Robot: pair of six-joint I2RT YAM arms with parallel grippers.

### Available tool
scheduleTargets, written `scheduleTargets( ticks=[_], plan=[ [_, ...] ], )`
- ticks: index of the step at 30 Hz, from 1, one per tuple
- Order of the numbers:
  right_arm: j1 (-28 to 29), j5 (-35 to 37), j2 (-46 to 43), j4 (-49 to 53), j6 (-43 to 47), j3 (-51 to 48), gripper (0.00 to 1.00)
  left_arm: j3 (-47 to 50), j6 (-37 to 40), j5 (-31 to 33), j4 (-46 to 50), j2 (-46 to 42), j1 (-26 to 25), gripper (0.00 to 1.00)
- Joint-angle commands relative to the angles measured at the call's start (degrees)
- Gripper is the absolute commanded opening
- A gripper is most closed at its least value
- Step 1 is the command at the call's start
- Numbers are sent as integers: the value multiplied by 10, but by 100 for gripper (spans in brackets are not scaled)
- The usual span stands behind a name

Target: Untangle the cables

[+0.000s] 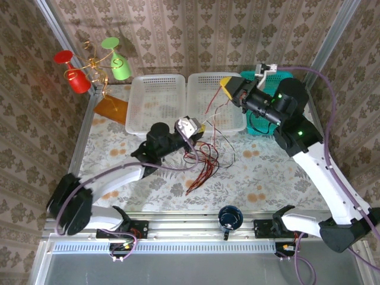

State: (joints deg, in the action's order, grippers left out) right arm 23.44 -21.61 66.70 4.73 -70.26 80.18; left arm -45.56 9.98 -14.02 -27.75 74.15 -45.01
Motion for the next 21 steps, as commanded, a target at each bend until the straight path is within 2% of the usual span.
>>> scheduleTargets(
  ticks=[1, 3, 7, 10, 15, 21],
  plan=[
    [-39, -5, -30, 18, 18, -16, 0, -37, 28, 41, 178, -70, 15, 0],
    [-69, -14, -43, 18, 16, -31, 0, -47, 26, 60, 245, -103, 28, 0],
    [-129, -58, -65, 13, -2, -62, 0, -72, 18, 171, 346, -158, 51, 0],
    [-168, -69, -82, 56, 17, -71, 0, -87, 11, 235, 376, -187, 76, 0],
    [-230, -64, -107, 101, 39, -97, 0, -88, 13, 288, 404, -222, 120, 0],
    [-297, -81, -120, 113, 47, -126, 0, -95, -37, 296, 470, -256, 184, 0]
  ],
)
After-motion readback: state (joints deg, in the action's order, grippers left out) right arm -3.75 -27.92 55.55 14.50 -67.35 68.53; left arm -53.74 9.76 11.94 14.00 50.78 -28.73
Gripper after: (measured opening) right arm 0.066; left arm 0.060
